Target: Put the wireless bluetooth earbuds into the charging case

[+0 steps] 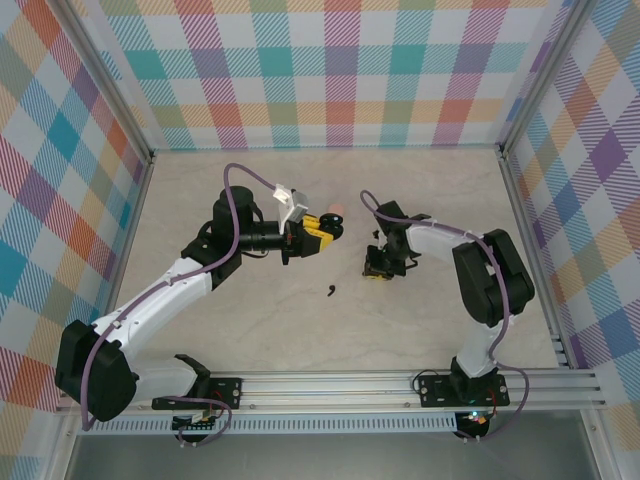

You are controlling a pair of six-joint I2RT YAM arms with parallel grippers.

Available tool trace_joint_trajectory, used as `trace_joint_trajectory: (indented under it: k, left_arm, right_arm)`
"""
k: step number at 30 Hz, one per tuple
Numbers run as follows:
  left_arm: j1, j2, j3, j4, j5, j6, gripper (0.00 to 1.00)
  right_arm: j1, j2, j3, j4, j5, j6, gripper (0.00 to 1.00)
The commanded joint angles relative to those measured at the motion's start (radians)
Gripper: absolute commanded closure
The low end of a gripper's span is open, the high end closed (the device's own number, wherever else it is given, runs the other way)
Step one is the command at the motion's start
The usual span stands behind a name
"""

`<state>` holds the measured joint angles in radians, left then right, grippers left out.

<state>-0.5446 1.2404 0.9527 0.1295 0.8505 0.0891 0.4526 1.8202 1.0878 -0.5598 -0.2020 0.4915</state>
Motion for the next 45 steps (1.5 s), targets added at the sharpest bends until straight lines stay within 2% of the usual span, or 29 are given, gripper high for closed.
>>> trace_joint_trajectory:
  k: [1, 10, 14, 19, 24, 31, 45]
  left_arm:
    - [0.000, 0.002, 0.015, -0.009, 0.006, -0.012, 0.80]
    - [0.000, 0.004, 0.016, -0.017, 0.006, -0.013, 0.80]
    - [-0.001, 0.002, 0.014, -0.017, 0.006, -0.012, 0.80]
    - [0.000, 0.003, 0.014, -0.019, 0.006, -0.010, 0.80]
    - [0.000, 0.004, 0.014, -0.019, 0.004, -0.008, 0.80]
    - [0.000, 0.005, 0.014, -0.019, 0.002, -0.005, 0.80]
    - [0.000, -0.004, 0.014, -0.030, -0.003, -0.006, 0.80]
  right_arm:
    - [0.015, 0.027, 0.027, 0.017, -0.014, 0.022, 0.82]
    - [0.037, 0.046, 0.059, 0.048, -0.064, 0.049, 0.82]
    - [0.040, 0.030, 0.078, 0.043, -0.080, 0.029, 0.79]
    - [0.040, -0.017, 0.113, -0.025, -0.016, -0.047, 0.71]
    - [0.040, -0.010, 0.171, -0.095, 0.012, -0.189, 0.59]
    - [0.040, 0.067, 0.258, -0.151, -0.069, -0.380, 0.45]
    - [0.041, 0.177, 0.319, -0.164, -0.114, -0.442, 0.42]
